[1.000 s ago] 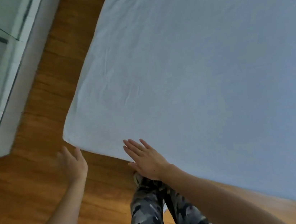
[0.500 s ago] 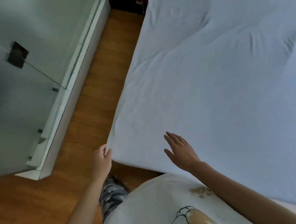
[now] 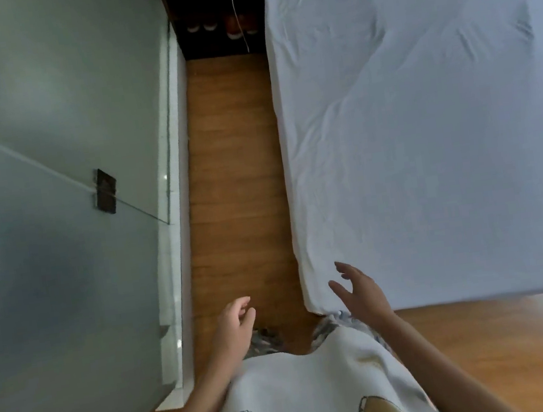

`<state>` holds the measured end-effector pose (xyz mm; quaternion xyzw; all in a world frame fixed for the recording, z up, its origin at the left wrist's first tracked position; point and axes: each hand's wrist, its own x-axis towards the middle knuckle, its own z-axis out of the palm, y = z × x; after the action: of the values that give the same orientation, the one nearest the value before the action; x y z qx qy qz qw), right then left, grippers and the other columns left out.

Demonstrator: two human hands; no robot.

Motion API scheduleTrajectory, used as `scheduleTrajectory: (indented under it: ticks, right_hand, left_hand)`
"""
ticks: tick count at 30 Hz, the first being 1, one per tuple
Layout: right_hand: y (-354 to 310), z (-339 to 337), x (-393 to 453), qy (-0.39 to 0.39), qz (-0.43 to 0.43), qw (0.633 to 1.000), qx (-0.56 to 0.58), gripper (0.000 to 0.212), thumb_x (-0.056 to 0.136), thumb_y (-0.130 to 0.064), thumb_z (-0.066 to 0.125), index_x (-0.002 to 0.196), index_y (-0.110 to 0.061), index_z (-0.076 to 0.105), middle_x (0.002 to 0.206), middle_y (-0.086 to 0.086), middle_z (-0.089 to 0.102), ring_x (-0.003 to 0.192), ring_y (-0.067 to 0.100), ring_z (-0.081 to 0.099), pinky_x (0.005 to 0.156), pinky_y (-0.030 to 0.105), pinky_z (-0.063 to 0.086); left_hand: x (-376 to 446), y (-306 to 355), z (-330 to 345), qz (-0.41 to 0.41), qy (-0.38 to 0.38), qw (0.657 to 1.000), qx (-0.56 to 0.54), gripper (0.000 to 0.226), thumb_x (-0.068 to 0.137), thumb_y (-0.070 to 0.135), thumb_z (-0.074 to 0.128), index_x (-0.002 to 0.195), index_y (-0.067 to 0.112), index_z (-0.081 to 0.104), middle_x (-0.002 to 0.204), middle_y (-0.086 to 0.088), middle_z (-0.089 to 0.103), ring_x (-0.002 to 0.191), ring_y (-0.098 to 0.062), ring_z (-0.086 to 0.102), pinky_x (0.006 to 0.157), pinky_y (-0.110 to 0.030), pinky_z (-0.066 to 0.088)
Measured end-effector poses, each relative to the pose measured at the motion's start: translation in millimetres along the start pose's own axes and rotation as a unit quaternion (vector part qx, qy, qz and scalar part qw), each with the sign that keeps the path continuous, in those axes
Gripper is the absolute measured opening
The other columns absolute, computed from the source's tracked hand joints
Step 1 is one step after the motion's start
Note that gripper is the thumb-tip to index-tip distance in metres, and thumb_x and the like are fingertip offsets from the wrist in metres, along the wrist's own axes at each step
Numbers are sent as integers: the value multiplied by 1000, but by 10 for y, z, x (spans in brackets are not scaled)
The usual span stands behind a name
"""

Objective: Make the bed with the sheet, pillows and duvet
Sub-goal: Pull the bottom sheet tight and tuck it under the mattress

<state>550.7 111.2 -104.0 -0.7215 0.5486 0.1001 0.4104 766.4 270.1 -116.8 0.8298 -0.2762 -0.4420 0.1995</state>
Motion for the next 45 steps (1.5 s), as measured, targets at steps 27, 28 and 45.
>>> scheduleTrajectory:
  ticks: [27,28,45]
  right_hand:
    - [-2367,-2269,3794,103,29,991,77,61,94,-54,47,147,-30,30,150,-3,39,134,16,41,106,35,39]
    - [-2451,-2428,3963,107,26,991,79,61,94,-55,47,147,-31,30,150,-4,39,133,16,41,106,35,40]
    - [-2721,-3745,6171,242,261,913,199,67,93,-54,50,149,-23,30,150,-3,39,135,15,38,105,30,36]
  left_hand:
    - [4373,3406,-2838,146,17,988,43,35,97,26,54,131,17,55,127,3,60,107,-9,56,92,-25,43]
    - [4535,3626,-2901,156,17,987,42,34,97,25,54,131,17,55,126,3,60,107,-9,57,93,-26,44]
    - [7936,6720,-2614,331,-258,877,232,34,96,21,56,129,14,56,120,5,61,103,-5,57,91,-27,48]
